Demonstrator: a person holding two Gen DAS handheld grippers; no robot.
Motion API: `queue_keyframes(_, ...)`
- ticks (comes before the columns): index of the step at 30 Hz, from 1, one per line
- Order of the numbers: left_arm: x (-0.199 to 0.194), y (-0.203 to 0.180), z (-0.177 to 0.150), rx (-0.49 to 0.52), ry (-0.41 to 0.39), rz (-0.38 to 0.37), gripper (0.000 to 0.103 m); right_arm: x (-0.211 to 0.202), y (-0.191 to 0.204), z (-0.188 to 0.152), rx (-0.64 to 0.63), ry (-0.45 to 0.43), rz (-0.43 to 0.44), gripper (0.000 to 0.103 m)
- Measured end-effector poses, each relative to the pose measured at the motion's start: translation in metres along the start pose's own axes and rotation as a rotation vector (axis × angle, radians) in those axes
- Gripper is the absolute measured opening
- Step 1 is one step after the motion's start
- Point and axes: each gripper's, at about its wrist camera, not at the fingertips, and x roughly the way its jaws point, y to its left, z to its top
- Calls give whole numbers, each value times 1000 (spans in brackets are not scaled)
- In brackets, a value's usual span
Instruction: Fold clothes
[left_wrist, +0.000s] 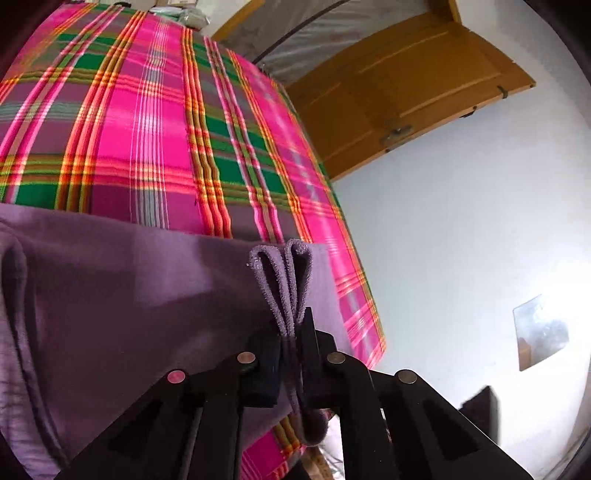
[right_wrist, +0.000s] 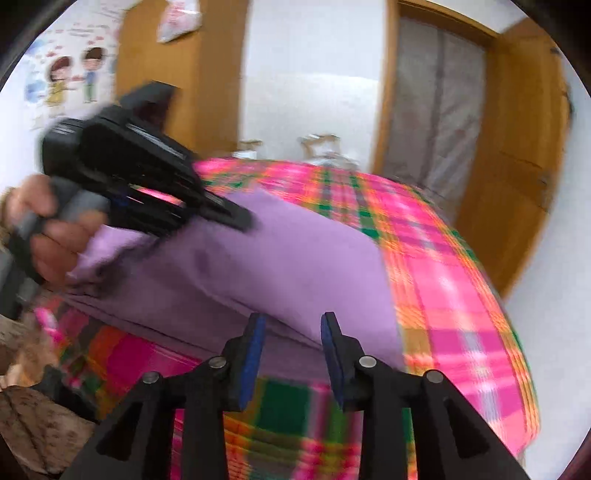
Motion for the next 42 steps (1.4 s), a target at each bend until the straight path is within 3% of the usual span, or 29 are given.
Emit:
queue_keyframes(8, -15, 3, -2, -39, -27, -54, 8, 19, -19, -14, 73, 68, -128, 43)
queue_keyframes(16, -25, -1, -3, -37, -42, -74, 8, 30, -21, 1, 133, 46, -104, 43)
queue_keyframes(20, -29, -2, -2, -29, -56, -63, 8, 44, -18, 4, 113, 64, -167, 43)
queue_keyframes(36, -7, 20, -14, 36, -55, 248, 8, 38, -38, -3, 132, 100, -159, 45)
queue_keyframes(42, 4, 29, -21, 45, -13, 305, 8, 39, -43, -5, 122, 111, -122, 47)
